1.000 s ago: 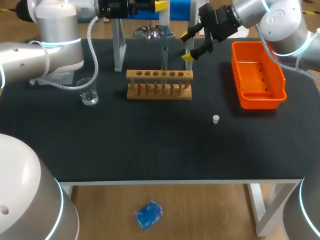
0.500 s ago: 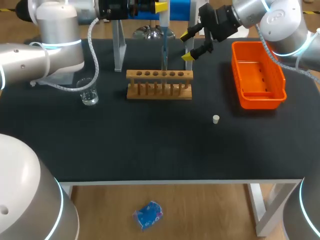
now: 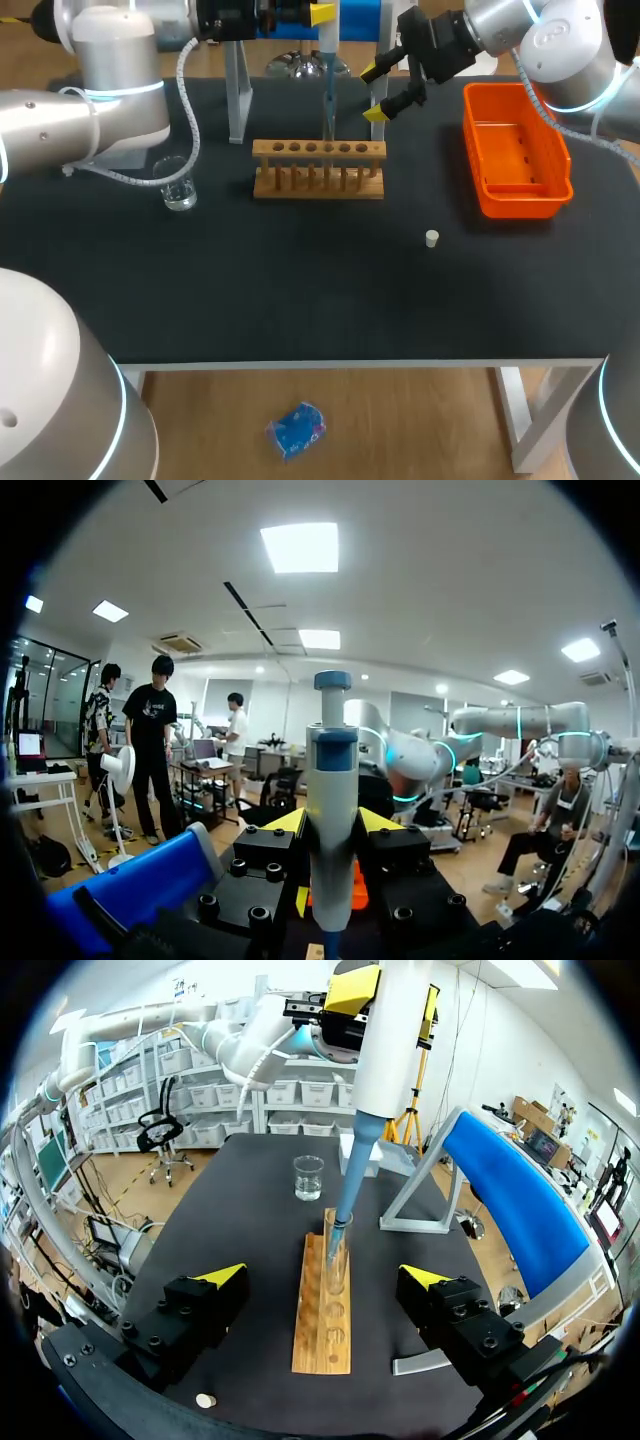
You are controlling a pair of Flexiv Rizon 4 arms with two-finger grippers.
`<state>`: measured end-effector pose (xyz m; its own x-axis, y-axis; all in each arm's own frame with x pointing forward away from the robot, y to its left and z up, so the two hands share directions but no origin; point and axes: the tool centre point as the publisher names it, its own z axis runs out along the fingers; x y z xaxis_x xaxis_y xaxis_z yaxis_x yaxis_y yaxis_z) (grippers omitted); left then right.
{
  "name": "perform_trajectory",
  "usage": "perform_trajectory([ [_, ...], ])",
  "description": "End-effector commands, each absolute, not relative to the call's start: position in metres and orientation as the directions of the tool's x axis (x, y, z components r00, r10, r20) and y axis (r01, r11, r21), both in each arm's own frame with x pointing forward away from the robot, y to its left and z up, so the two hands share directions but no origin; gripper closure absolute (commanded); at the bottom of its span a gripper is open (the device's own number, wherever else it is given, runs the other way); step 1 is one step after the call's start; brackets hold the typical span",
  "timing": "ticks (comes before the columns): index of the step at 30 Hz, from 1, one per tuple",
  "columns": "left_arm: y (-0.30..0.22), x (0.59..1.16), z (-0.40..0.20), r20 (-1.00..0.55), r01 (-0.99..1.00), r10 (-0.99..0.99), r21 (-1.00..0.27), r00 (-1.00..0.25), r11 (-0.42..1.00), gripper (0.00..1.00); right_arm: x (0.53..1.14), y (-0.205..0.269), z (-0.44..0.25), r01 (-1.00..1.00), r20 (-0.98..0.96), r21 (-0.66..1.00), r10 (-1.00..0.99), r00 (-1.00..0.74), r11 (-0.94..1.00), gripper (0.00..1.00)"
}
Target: Invert the test tube, pick up the pipette, mount the tip to pipette, aspirate from beaker and dispense into the tube, eject the tip, return the pipette, and cap with the stopper.
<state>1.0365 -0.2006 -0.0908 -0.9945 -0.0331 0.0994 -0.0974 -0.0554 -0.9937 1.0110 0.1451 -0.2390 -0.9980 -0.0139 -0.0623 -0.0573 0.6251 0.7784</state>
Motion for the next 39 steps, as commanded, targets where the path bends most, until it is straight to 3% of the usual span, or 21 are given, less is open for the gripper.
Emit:
perform_trajectory([
  [1,-0.201,1.036,-0.090,0.099,-0.097,-0.035,-0.994,-0.994,-0.056,1.00,1.012,0.145,-0.239,-0.058,-0.062,0.778,-0.015,-0.998,0.626,0.00],
  [14,-0.201,1.036,-0.090,0.099,-0.097,-0.035,-0.994,-0.994,-0.056,1.00,1.012,0.121,-0.204,-0.087,-0.084,0.837,-0.029,-0.996,0.540,0.00],
  [39,-0.201,1.036,-0.090,0.099,-0.097,-0.035,-0.994,-0.994,-0.056,1.00,1.035,0.106,-0.040,-0.171,-0.177,0.904,-0.022,-0.984,0.392,0.00],
])
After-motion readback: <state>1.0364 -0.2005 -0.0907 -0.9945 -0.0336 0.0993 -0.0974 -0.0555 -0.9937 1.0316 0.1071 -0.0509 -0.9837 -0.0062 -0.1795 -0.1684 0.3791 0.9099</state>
